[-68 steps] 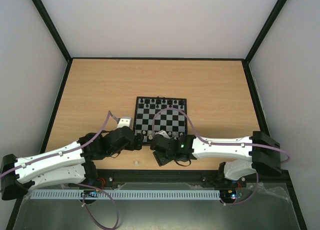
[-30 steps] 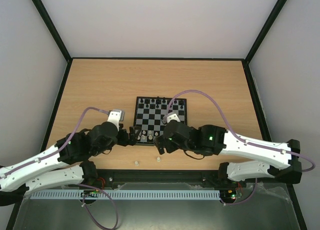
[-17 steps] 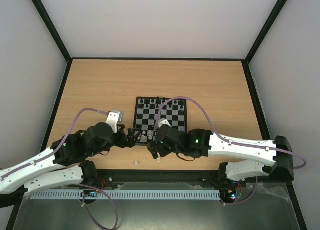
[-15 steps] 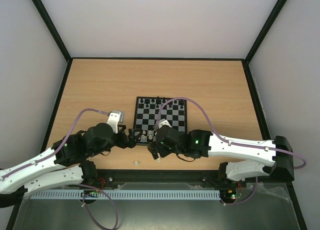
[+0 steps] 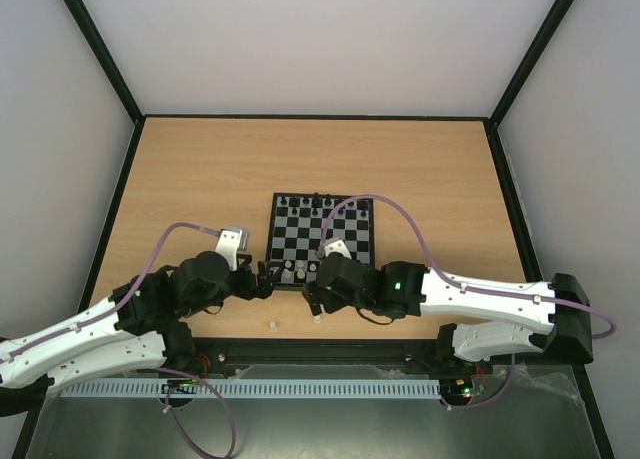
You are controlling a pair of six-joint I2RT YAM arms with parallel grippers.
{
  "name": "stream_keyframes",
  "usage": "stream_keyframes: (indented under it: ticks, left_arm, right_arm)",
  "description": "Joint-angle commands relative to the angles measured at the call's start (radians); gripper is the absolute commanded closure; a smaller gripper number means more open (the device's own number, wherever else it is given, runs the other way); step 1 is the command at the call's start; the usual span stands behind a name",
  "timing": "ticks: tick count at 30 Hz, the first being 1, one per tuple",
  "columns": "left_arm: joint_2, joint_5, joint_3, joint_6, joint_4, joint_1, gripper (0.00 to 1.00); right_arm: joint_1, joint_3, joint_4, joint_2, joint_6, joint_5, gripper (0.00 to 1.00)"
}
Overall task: Set up the chess pieces on the board
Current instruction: Pick up the chess piece at the center of the board.
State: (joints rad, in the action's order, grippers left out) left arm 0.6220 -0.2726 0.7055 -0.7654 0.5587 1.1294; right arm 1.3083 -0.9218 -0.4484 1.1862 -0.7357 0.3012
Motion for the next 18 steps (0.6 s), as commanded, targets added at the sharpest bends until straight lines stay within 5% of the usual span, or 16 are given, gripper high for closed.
stream_keyframes:
  ticks: [1, 18]
  left_arm:
    - [-0.004, -0.037, -0.008, -0.024, -0.014, 0.004, 0.01]
    - [-0.071, -0.062, -0.028, -0.063, 0.040, 0.003, 0.01]
  right_arm:
    - [-0.002, 0.020, -0.076, 0.011, -0.045, 0.004, 0.06]
    - [0.085, 0.036, -0.106, 0.145, -0.083, -0.066, 0.15]
